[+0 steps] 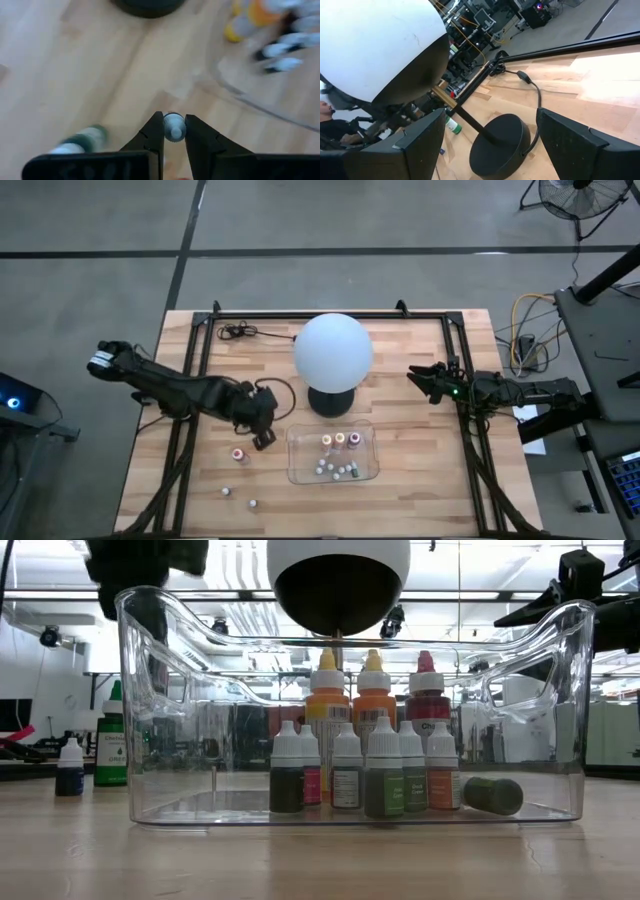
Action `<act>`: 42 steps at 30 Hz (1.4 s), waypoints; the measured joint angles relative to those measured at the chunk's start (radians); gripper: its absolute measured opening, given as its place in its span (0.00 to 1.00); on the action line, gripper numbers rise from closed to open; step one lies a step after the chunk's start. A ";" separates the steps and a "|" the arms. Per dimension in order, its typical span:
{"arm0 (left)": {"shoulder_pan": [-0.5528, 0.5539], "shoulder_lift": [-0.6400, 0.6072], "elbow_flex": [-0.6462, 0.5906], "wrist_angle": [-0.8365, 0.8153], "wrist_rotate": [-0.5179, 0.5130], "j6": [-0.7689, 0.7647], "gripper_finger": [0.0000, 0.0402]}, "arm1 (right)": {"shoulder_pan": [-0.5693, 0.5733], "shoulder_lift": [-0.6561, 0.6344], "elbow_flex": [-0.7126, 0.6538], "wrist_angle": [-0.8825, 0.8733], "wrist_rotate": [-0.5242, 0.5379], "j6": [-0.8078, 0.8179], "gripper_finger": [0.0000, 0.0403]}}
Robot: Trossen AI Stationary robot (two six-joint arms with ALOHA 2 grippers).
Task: Pick & Place food coloring
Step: Put the small pink food coloring bottle into the transparent bin
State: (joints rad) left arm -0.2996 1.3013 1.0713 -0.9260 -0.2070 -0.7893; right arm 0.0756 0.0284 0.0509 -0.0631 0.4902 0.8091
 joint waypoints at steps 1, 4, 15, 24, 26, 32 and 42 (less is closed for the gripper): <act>-0.020 0.007 0.016 0.001 0.000 -0.016 0.08 | 0.000 0.000 0.000 0.000 -0.001 0.000 0.75; -0.066 0.047 0.071 -0.003 -0.012 -0.039 0.08 | 0.000 0.000 0.000 0.000 0.000 0.000 0.75; -0.110 0.316 0.396 -0.053 -0.099 0.002 0.08 | 0.000 0.000 0.000 0.000 0.000 0.000 0.75; -0.140 0.552 0.584 -0.036 -0.108 0.030 0.08 | 0.000 0.000 0.000 0.000 0.000 0.000 0.75; -0.151 0.594 0.619 -0.015 -0.107 0.035 0.08 | 0.000 0.000 0.000 0.000 0.000 0.000 0.75; -0.172 0.693 0.701 -0.009 -0.106 0.032 0.08 | 0.000 0.000 0.000 0.000 0.000 0.000 0.75; -0.195 0.771 0.742 0.040 -0.106 0.000 0.08 | 0.000 0.000 0.000 0.000 0.000 0.000 0.75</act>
State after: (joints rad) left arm -0.4944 2.0719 1.8133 -0.8860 -0.3131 -0.7889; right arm 0.0757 0.0288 0.0511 -0.0631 0.4904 0.8089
